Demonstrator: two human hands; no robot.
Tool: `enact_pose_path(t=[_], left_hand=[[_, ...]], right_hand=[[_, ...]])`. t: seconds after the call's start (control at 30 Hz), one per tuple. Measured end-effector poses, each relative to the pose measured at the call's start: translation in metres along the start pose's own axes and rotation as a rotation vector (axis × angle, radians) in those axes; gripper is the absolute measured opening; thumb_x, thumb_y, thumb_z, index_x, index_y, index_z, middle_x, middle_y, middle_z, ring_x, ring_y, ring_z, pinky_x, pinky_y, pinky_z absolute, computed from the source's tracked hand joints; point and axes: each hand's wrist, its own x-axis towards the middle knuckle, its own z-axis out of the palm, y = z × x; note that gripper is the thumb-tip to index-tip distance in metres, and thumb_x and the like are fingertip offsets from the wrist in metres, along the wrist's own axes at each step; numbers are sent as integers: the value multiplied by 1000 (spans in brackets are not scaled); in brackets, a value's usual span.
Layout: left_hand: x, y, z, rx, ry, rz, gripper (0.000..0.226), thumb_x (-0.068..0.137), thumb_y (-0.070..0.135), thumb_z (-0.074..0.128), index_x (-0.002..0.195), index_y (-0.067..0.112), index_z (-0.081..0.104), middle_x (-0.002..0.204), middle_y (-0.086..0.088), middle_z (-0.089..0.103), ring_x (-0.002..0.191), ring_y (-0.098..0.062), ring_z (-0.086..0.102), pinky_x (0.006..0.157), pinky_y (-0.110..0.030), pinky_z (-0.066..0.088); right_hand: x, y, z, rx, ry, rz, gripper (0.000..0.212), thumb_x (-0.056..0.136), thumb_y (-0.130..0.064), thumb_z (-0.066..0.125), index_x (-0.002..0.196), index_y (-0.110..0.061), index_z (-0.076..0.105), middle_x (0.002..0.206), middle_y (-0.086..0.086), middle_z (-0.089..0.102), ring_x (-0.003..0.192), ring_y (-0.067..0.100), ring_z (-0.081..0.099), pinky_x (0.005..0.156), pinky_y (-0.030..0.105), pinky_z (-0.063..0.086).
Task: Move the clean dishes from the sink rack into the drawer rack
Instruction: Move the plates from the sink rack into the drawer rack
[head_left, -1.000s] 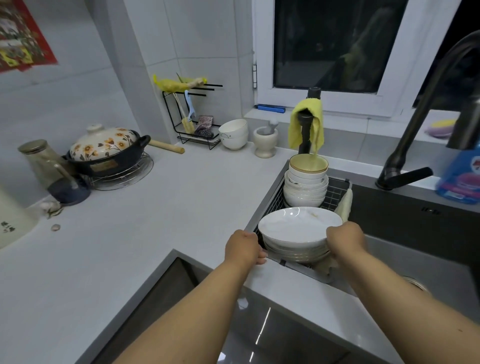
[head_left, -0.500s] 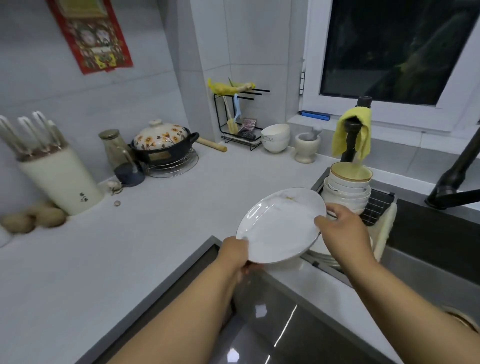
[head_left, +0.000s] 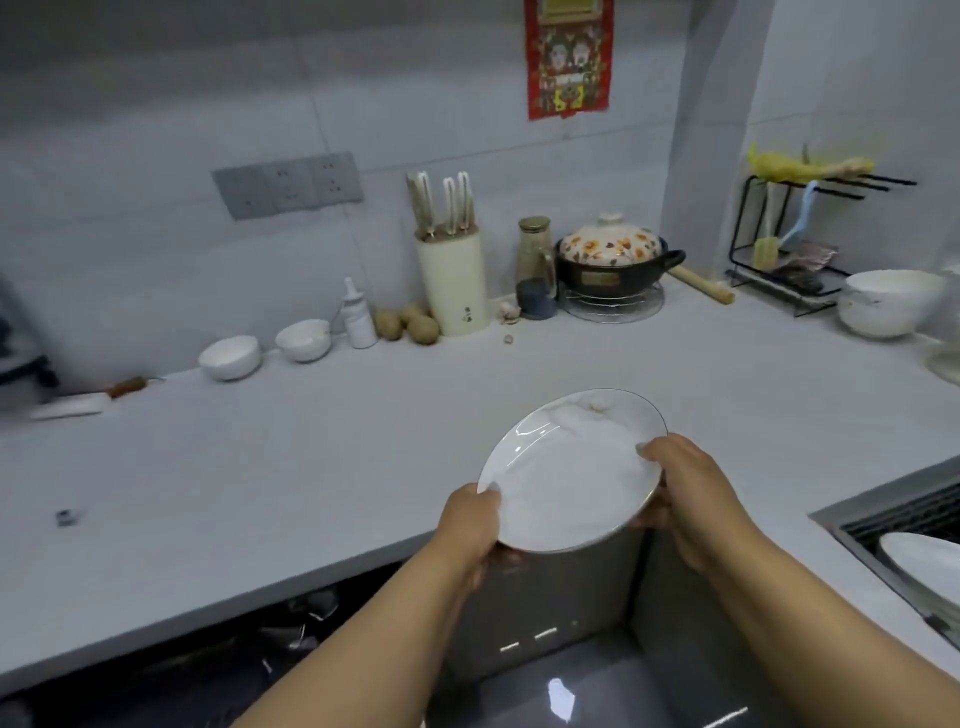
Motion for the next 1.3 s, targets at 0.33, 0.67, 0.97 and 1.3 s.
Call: enact_pose_path(t=[0.33,0.67,0.97,1.3], left_hand=[[-59,-52,-180,-1,332,-91,23,97,16,42,87,4,60,55,-9,51,37,-17,43,39,-17,32],[-112,-128,-363,382,600,-254,33,89,6,49,58,18,49,60,1,51,57,-17,53,54,-23,44],[-156,-201,-503,514,716,-315,27,89,11,44,63,17,45,80,-10,62,78,-28,61,70,-28,48],[-175,-256,-580,676,732,-329,30,97,32,46,117,15,58,126,-6,53,108,-20,53,89,-28,40]], right_hand=[[-47,39,166,-58,-375,116,10,90,-9,45,93,-3,51,76,16,52,53,26,48,42,29,41],[-113,116,325,-155,-617,352,23,89,-11,46,106,0,57,73,12,51,51,23,49,37,25,42],[-170,193,454,-322,-705,464,15,90,-11,48,99,-1,56,72,15,51,50,24,50,40,27,46],[-192,266,566,-442,-735,472,25,86,-10,53,110,-2,53,91,17,57,63,25,59,42,27,52]])
